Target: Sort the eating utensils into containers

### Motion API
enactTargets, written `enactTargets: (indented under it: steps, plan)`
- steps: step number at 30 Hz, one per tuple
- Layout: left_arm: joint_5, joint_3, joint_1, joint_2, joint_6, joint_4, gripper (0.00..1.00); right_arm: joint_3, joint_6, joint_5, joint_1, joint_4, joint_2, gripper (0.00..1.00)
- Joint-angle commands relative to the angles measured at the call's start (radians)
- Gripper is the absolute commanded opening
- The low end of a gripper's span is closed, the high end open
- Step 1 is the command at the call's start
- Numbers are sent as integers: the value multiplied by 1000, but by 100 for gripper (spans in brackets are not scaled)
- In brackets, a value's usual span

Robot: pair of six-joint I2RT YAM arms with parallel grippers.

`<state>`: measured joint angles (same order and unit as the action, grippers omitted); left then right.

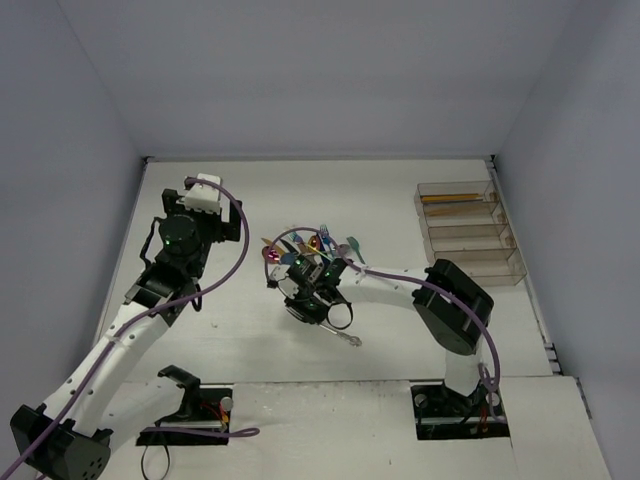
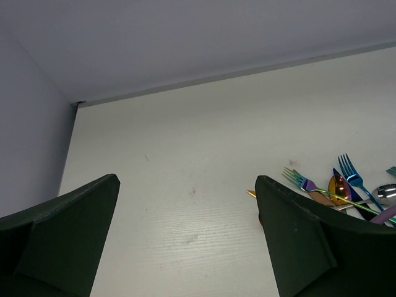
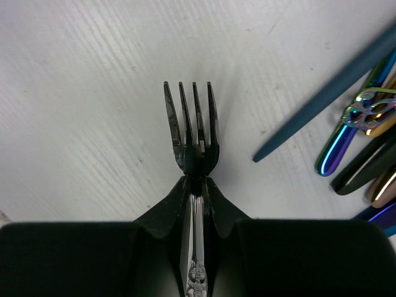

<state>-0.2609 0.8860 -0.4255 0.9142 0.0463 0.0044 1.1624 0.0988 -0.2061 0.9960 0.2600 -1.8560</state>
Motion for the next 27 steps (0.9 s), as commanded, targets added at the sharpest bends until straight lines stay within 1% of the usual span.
enactTargets:
  steps: [1, 5, 10, 12, 13, 15, 16, 19, 21, 24, 27]
  plan:
    - [-11, 42, -6, -22, 11, 58, 90, 104, -46, -20, 9, 58, 74, 0]
    - [-17, 42, -6, -27, 12, 59, 90, 163, -106, 72, -31, 57, 149, 0]
    - [-20, 42, -6, -34, 7, 60, 90, 204, -259, 214, -224, 53, 272, 0]
    - [-23, 41, -6, -34, 7, 61, 90, 207, -342, 295, -301, 50, 308, 0]
    - [-22, 41, -6, -34, 6, 60, 90, 203, -388, 336, -353, 47, 326, 0]
    - [-19, 44, -6, -34, 2, 60, 90, 187, -511, 387, -494, 33, 369, 0]
    - [-17, 44, -6, -34, -1, 61, 90, 176, -558, 402, -576, 18, 384, 0]
    - [-14, 46, -6, -32, -8, 58, 90, 122, -726, 418, -754, -32, 428, 0]
    - [-13, 47, -6, -35, -11, 55, 90, 81, -836, 420, -819, -66, 434, 0]
    - [-7, 45, -6, -41, -16, 59, 90, 45, -988, 443, -979, -100, 420, 0]
    - [-3, 44, -6, -45, -21, 61, 90, 25, -1108, 444, -1057, -155, 392, 0]
